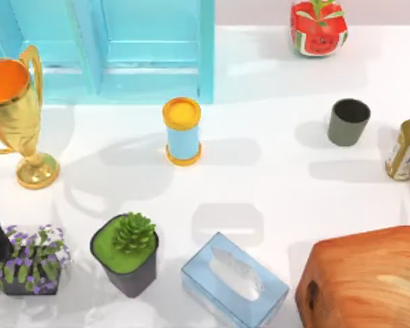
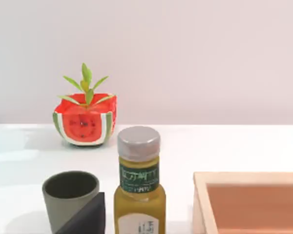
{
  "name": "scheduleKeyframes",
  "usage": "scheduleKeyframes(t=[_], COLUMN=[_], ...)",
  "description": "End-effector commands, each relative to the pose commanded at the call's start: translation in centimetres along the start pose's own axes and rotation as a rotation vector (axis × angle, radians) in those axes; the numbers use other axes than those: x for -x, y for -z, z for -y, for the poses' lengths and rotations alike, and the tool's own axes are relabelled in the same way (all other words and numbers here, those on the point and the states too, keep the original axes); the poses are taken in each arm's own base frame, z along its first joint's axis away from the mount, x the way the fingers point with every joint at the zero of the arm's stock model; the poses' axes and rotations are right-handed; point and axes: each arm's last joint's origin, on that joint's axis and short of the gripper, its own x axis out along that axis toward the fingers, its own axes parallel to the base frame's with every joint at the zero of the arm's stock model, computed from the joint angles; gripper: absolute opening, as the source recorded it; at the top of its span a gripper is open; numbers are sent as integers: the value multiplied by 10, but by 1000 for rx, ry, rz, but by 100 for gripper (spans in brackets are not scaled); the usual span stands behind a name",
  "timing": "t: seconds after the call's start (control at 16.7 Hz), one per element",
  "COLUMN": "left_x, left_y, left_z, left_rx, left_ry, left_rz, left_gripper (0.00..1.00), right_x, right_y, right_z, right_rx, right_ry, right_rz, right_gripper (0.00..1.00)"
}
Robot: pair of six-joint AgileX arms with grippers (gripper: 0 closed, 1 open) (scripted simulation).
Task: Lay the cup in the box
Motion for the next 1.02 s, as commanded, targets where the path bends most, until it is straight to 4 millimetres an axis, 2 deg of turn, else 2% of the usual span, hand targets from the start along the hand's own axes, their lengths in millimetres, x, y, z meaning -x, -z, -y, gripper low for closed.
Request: scheduleKeyframes(t=[0.18, 0.3, 0.6, 0.78, 1.02], left_x=[0, 0, 0, 0, 0], left_y=[0, 0, 0, 0, 0], left_z=[0, 0, 0, 0, 0], left_rx=[0, 0, 0, 0, 0], left_ry=[0, 0, 0, 0, 0], left_rz=[0, 0, 0, 0, 0], left_gripper=[100, 100, 100, 100, 100], right_x=[0, 0, -12, -34, -87], right_y=[-2, -12, -62, -99, -141], right_z=[0, -2, -9, -16, -30], right_rx=[0, -2, -8, -6, 5], right_ry=[-3, -16, -72, -101, -110], right_rz=[-5, -31, -198, -359, -625], right_gripper=[100, 100, 100, 100, 100])
